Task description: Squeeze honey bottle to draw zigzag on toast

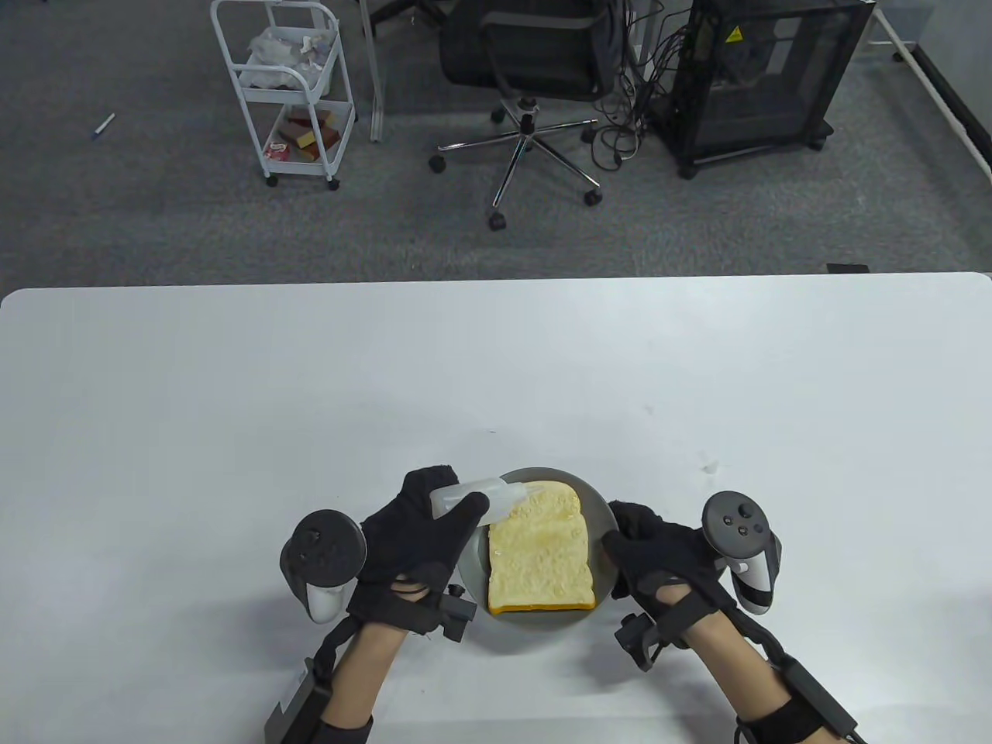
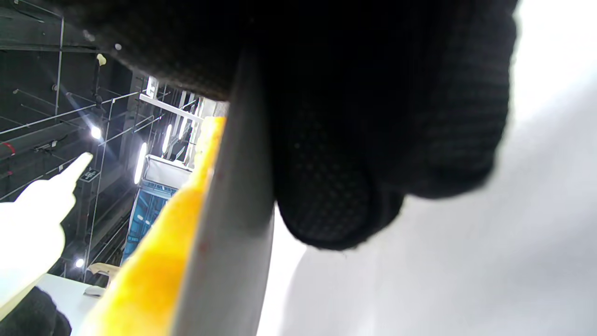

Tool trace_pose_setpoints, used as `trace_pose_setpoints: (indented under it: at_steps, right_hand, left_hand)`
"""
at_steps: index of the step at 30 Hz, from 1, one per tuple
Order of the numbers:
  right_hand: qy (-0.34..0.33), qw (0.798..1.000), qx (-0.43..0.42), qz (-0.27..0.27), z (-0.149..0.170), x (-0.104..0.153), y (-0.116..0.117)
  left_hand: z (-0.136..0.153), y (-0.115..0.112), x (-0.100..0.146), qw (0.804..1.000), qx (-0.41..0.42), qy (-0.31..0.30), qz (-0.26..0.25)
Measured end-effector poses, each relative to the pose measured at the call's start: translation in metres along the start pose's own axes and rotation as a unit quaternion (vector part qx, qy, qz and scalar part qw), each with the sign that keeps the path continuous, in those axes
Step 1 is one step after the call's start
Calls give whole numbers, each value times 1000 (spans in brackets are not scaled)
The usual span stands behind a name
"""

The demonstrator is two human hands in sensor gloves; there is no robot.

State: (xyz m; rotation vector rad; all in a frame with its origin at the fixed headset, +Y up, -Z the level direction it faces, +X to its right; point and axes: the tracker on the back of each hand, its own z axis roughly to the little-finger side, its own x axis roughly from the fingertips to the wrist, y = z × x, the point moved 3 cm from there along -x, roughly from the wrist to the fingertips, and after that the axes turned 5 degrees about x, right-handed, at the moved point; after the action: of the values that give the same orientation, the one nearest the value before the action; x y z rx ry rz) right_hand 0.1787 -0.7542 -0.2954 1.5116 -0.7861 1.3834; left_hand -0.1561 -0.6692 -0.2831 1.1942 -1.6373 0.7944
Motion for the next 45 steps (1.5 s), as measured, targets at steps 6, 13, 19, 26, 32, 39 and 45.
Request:
trace_pose_setpoints:
  at_steps: [6, 13, 19, 26, 32, 39, 45]
  right_hand:
    - [10, 1000, -9, -21, 7, -1, 10]
    - [18, 999, -12, -31, 12, -3, 15]
    - [16, 999, -3, -33, 11, -2, 18]
    - [15, 999, -1, -36, 11, -2, 19]
    - [14, 999, 0, -39, 11, -2, 21]
    - [15, 999, 1, -41, 11, -2, 22]
    - [15, 999, 3, -40, 11, -2, 22]
  left_hand:
    - [-17, -10, 1, 995, -95, -15, 2]
    - [-30, -24, -2, 983, -178, -36, 20]
    - [-35, -31, -3, 977, -207, -51, 27]
    - [-32, -38, -5, 975, -213, -48, 34]
    - [-29, -42, -7, 974, -217, -45, 40]
    - [-29, -43, -7, 973, -221, -43, 41]
    - [-28, -39, -7, 973, -226, -39, 34]
